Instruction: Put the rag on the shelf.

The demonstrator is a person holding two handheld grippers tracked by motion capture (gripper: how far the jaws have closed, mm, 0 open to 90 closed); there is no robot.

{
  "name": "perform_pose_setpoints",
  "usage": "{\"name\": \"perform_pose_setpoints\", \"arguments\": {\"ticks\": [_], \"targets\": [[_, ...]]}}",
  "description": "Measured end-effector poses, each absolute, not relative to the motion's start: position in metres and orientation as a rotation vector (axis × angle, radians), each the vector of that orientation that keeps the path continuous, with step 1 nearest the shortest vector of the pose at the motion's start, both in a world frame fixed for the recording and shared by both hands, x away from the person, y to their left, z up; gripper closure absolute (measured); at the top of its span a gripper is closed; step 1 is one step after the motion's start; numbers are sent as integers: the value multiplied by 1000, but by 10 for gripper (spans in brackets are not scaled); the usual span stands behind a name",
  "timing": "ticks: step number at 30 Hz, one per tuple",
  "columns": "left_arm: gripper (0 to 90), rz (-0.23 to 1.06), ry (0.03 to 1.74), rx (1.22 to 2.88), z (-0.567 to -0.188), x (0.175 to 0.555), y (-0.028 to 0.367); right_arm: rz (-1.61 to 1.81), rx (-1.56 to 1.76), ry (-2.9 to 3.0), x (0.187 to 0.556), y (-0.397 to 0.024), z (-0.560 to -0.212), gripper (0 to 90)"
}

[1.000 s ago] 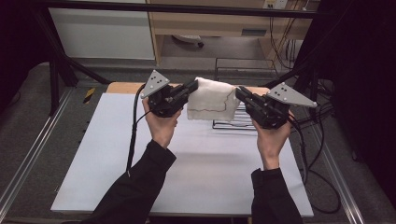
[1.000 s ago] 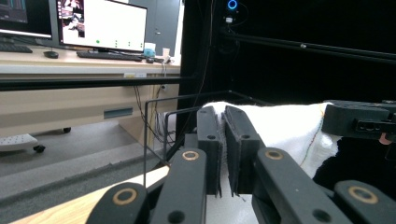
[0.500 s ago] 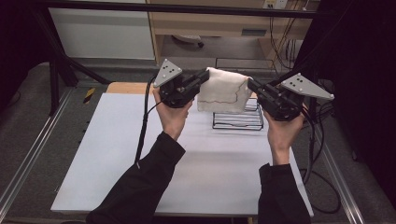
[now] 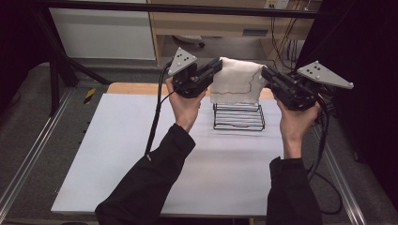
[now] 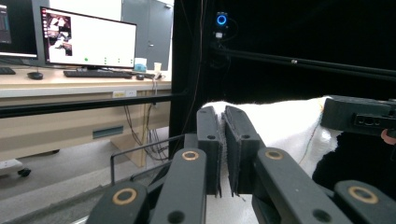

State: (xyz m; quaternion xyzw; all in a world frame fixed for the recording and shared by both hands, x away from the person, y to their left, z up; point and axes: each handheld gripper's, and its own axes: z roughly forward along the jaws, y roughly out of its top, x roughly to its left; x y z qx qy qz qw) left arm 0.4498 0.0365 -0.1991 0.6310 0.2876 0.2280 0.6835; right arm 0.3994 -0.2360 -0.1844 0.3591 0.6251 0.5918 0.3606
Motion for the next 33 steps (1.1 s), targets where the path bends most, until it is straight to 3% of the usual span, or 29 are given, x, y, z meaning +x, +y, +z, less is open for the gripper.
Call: {"name": "perform_pose_setpoints", "arguments": {"ticks": [33], "targets": [[848, 555, 645, 1441, -157, 487, 3, 1502, 949, 1542, 432, -260, -145, 843]]}}
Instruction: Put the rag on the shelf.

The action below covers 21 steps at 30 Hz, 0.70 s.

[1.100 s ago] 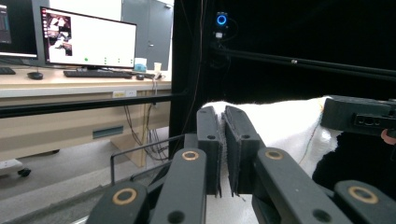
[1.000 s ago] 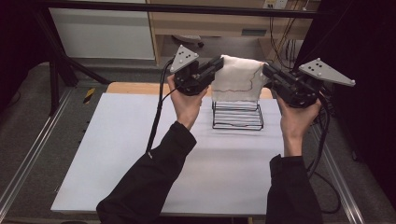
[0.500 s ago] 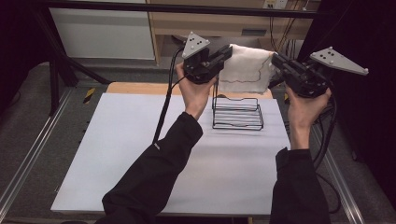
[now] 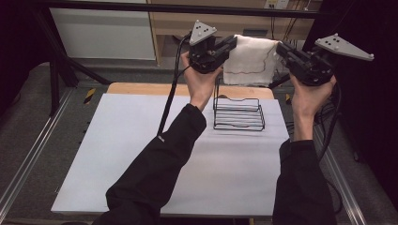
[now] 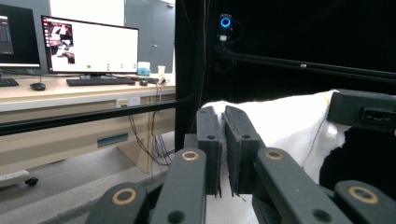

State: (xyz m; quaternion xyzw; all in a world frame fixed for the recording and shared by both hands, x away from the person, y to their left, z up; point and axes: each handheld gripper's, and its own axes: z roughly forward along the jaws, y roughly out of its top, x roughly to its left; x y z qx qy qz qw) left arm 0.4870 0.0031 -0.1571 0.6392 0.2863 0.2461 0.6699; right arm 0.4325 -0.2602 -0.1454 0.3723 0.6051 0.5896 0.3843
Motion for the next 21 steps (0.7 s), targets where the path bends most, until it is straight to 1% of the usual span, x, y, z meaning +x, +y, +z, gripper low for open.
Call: {"name": "perform_pose_setpoints", "arguments": {"ticks": [8, 21], "targets": [[847, 576, 668, 1448, -151, 499, -1, 1496, 957, 1546, 451, -262, -138, 842], [846, 602, 687, 1471, -156, 524, -13, 1497, 1001, 1557, 484, -271, -146, 842]]}}
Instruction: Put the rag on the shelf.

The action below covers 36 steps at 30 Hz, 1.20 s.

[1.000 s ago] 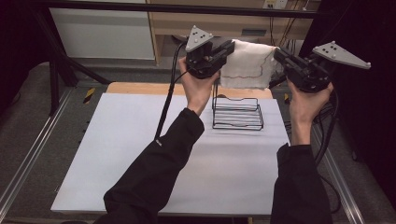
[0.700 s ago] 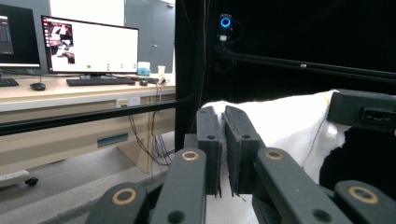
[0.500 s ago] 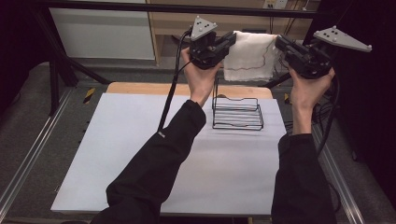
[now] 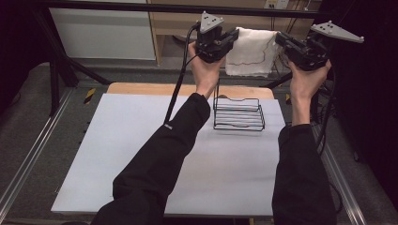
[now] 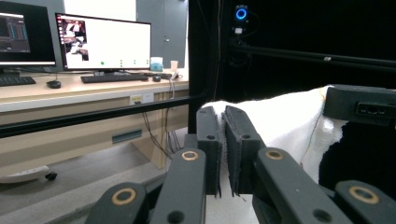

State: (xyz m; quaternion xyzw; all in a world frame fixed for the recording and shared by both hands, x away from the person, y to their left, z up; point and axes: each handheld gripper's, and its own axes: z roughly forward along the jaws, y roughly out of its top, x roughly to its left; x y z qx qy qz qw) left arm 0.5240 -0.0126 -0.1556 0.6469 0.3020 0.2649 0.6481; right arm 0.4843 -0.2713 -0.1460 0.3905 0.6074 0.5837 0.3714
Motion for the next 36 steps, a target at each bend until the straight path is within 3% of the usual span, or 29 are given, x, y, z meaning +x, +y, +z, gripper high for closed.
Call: {"name": "perform_pose_setpoints", "arguments": {"ticks": [16, 36], "targets": [[844, 582, 705, 1545, -177, 546, -20, 1455, 1054, 1599, 502, -276, -168, 842], [842, 555, 676, 1604, -210, 536, -12, 1424, 1072, 1660, 493, -274, -194, 841]]}}
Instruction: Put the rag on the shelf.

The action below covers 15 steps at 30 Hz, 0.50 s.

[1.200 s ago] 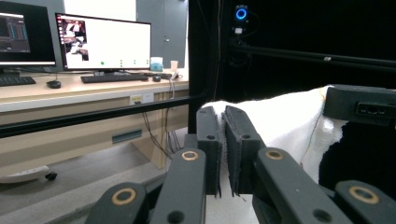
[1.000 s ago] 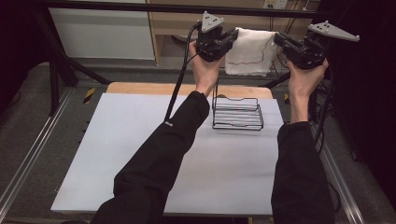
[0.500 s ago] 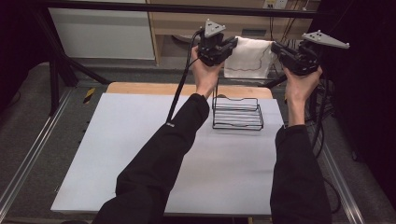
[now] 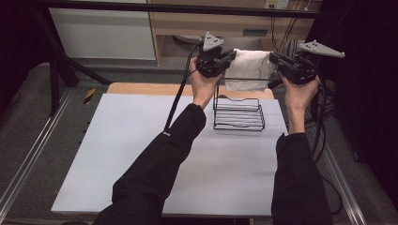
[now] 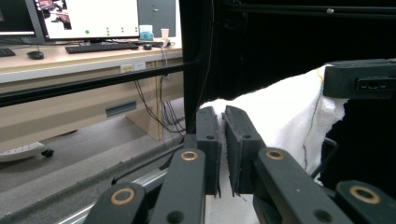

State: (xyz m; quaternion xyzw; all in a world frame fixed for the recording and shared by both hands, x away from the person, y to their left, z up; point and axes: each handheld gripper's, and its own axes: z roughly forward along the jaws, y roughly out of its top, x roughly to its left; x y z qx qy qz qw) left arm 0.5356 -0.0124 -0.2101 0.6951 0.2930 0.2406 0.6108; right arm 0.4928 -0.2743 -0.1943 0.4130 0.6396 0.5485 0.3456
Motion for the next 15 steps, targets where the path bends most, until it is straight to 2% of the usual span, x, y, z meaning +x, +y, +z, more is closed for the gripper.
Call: {"name": "perform_pose_setpoints", "arguments": {"ticks": [15], "targets": [[841, 529, 645, 1630, -218, 521, -11, 1414, 1055, 1686, 479, -276, -200, 840]]}}
